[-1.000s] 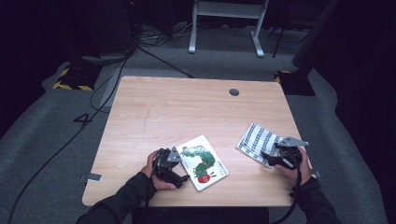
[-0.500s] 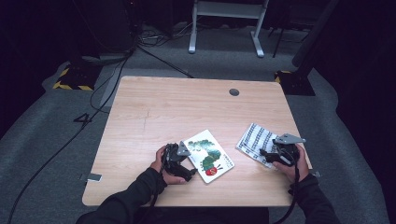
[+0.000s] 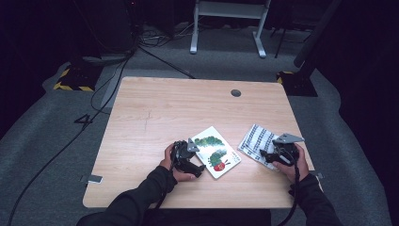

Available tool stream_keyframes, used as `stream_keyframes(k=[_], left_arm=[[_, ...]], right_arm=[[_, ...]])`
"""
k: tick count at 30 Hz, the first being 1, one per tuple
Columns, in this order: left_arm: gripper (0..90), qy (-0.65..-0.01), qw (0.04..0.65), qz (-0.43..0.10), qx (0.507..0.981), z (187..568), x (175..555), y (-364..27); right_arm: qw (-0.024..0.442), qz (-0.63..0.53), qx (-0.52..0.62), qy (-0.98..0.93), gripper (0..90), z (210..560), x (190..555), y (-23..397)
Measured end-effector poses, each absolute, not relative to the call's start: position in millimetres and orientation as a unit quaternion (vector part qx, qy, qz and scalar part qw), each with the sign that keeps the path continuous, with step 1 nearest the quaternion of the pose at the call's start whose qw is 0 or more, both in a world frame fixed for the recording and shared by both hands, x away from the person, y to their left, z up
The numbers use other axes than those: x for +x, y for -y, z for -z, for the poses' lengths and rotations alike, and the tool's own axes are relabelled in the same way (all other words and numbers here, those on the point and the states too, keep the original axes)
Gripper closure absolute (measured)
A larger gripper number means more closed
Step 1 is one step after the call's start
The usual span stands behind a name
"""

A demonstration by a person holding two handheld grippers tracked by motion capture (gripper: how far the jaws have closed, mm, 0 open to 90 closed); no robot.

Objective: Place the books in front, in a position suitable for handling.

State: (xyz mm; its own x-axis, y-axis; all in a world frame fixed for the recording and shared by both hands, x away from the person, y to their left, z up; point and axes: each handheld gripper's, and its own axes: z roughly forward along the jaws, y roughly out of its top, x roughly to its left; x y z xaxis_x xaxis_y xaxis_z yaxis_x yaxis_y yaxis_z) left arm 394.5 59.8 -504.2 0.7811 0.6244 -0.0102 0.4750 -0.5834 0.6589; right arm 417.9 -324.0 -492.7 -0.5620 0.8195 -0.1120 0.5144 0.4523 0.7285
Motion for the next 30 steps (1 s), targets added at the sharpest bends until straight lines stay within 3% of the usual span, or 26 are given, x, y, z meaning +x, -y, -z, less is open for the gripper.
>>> stream_keyframes(k=[8,15,22,30], left_arm=[[0.4,-0.309,0.335,-0.110,0.883,504.3,398.5,-56.5],[0.4,-0.259,0.343,-0.088,0.899,504.5,401.1,-73.2],[0.4,-0.222,0.349,-0.075,0.908,505.1,389.7,-111.7],[0.5,-0.259,0.341,-0.090,0.899,505.1,370.2,-174.0]], right_arm=[[0.226,-0.327,0.413,-0.819,25.8,495.4,420.2,323.3],[0.193,-0.345,0.431,-0.811,24.9,498.8,422.7,333.0],[0.183,-0.340,0.423,-0.820,25.0,497.2,412.0,345.5],[0.190,-0.330,0.410,-0.829,25.0,488.7,397.3,344.7]])
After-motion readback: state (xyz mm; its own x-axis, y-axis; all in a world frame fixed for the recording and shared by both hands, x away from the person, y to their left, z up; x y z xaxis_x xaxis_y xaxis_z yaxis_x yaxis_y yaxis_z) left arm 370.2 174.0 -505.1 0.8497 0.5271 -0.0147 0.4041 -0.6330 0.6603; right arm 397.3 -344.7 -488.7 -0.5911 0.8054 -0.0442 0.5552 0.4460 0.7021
